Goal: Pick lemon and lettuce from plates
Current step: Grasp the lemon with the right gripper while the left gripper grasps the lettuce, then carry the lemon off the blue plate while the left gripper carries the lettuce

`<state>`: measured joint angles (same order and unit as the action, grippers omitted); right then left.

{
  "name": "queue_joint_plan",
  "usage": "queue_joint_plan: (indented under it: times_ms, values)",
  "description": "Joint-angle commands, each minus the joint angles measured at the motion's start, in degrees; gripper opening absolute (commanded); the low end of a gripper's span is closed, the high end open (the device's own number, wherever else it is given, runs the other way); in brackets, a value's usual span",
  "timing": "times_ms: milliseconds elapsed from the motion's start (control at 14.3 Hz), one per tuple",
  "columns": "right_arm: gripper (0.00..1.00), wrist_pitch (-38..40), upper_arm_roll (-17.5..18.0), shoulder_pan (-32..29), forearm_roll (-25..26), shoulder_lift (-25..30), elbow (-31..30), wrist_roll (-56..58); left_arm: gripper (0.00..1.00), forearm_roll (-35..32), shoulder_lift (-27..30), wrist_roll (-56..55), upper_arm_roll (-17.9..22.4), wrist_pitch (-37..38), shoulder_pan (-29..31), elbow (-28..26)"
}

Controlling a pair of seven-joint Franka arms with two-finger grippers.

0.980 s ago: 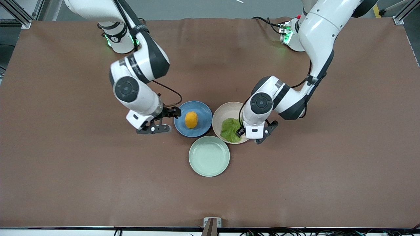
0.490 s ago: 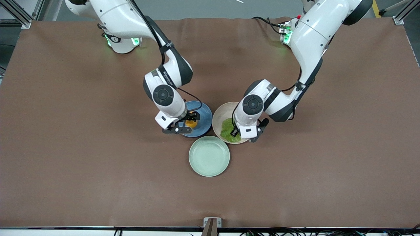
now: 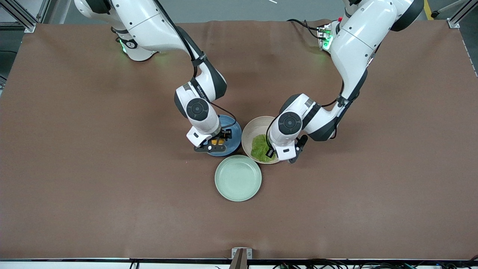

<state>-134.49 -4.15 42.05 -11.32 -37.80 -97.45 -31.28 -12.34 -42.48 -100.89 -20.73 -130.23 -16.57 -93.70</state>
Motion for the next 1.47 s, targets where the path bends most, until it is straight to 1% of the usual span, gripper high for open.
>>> queue_joint_plan:
  times_ms: [0, 70, 140, 210, 280, 350, 490, 560, 630, 770, 910, 980, 1120, 1190, 1400]
  values:
    - [0.33, 0.3, -0.6, 0.7, -1.3, 0.4, -0.2, -0.5, 0.11, -0.7, 0.1, -1.9, -0.1, 0.8, 0.5, 1.1]
    - [0.25, 0.5, -0.6, 0.7, -1.3, 0.6, -0.2, -0.5, 0.11, -1.0, 0.6, -2.0, 0.1, 0.9, 0.5, 1.1]
    - [0.21, 1.8, -0.6, 0.7, -1.3, 1.1, -0.1, -0.5, 0.08, -1.2, 1.9, -2.0, 0.1, 1.2, 0.7, 1.1]
    - [0.19, 4.0, -0.8, 0.5, -1.2, 2.5, 0.2, -0.2, 0.03, -1.3, 3.7, -1.8, 0.3, 2.8, 1.0, 1.1]
    - [0.18, 7.6, -1.0, -0.2, -1.2, 5.8, 0.3, 0.2, 0.01, -1.5, 5.5, -1.2, 0.5, 4.5, 1.6, 1.1]
    - [0.18, 11.9, -1.2, -1.4, -0.6, 9.0, 0.4, 0.2, 0.01, -1.7, 7.7, 0.2, 0.5, 5.9, 3.0, 1.1]
    - [0.18, 20.8, -2.0, -7.0, 0.1, 16.0, 0.9, 1.9, 0.01, -1.9, 10.0, 3.6, 0.4, 6.0, 6.4, 1.7]
    - [0.18, 25.1, -2.3, -10.6, 1.1, 18.8, 0.9, 6.6, 0.01, -1.8, 10.9, 7.0, 0.3, 6.0, 8.5, 1.7]
    - [0.19, 28.7, -2.4, -14.8, 2.1, 20.6, 0.8, 12.4, 0.01, -1.6, 11.2, 9.4, 0.3, 6.0, 10.9, 1.6]
    - [0.19, 31.6, -2.4, -23.3, 3.1, 21.6, 0.2, 19.7, 0.01, -1.8, 10.9, 13.1, 0.3, 6.1, 15.1, 1.1]
    - [0.20, 31.0, -2.4, -30.1, 6.6, 21.1, -1.4, 27.3, 0.01, -1.7, 10.3, 18.4, 0.4, 6.2, 19.1, 0.8]
    - [0.20, 30.3, -2.4, -34.0, 7.6, 20.8, -1.6, 32.2, 0.01, -1.7, 10.0, 21.1, 0.3, 6.2, 21.4, 0.3]
    - [0.20, 26.9, -2.4, -39.4, 7.8, 19.3, -3.5, 40.3, 0.01, -1.7, 8.2, 25.8, 0.4, 6.2, 25.0, -0.1]
    - [0.20, 24.1, -2.4, -41.1, 7.8, 18.9, -5.3, 42.2, 0.02, -1.8, 7.3, 27.5, 0.4, 6.1, 26.6, 0.0]
    - [0.20, 15.0, -2.4, -42.8, 8.0, 16.8, -10.8, 43.3, 0.02, -1.6, 5.6, 31.4, 0.3, 6.0, 30.0, 0.4]
